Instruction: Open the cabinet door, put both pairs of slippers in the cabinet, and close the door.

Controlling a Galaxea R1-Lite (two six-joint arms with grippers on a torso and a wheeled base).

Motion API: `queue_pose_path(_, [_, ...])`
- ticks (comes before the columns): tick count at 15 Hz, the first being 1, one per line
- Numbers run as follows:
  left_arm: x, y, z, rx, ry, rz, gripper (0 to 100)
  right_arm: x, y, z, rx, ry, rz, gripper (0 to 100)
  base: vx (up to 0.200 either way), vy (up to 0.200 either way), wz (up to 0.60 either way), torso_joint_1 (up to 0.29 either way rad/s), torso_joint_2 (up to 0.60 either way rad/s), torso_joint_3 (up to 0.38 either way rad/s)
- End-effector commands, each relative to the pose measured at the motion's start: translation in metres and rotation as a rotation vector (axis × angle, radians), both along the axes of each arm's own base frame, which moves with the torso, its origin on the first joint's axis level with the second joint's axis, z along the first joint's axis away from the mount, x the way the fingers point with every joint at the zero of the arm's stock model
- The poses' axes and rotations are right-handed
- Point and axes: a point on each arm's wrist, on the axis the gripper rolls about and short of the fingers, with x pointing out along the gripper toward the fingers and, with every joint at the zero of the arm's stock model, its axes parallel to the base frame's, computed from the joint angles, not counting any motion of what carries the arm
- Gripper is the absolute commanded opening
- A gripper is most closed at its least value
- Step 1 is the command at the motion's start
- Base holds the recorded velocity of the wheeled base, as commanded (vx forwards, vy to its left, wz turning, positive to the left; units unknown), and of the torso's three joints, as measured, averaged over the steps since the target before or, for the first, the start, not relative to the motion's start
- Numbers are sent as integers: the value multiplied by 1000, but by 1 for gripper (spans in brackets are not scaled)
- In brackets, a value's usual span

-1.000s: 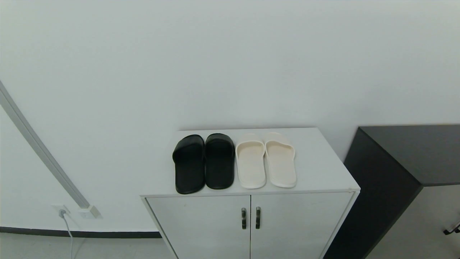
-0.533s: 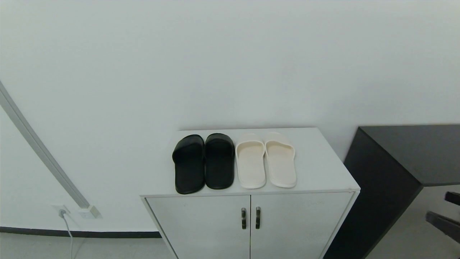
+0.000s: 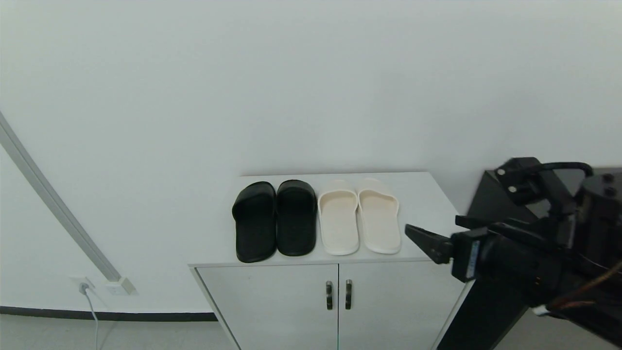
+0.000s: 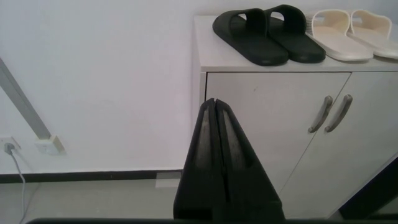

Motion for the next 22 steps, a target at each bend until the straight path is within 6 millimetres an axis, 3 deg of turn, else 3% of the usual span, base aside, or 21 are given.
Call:
queue_pose_path(1, [0, 0, 0, -1, 2, 1, 0, 22, 52, -10, -52, 5, -56, 100, 0, 0, 0, 0, 0, 0])
queue_pose_path(5, [0, 0, 0, -1, 1, 1, 0, 53, 90, -29, -97, 10, -147, 100, 0, 0, 0, 0, 0, 0])
queue_pose_path(7, [0, 0, 0, 1, 2, 1, 0, 69, 99, -38, -98, 20, -170, 100, 0, 0, 0, 0, 0, 0])
queue_pose_path(12, [0, 0, 0, 1, 2, 1, 0, 105, 114, -58, -113, 34, -225, 100, 0, 0, 0, 0, 0, 0])
queue_pose_path(13, [0, 0, 0, 1, 2, 1, 0, 105, 114, -58, -113, 34, -225, 100, 0, 0, 0, 0, 0, 0])
queue_pose_path(14, [0, 0, 0, 1, 2, 1, 0, 123, 117, -68, -116, 38, -251, 100, 0, 0, 0, 0, 0, 0])
queue_pose_path(16, [0, 0, 0, 1, 1, 1, 0, 137, 121, -75, -116, 39, -269, 100, 0, 0, 0, 0, 0, 0])
queue_pose_path(22, [0, 0, 0, -1, 1, 1, 0, 171, 140, -89, -117, 25, -300, 100, 0, 0, 0, 0, 0, 0])
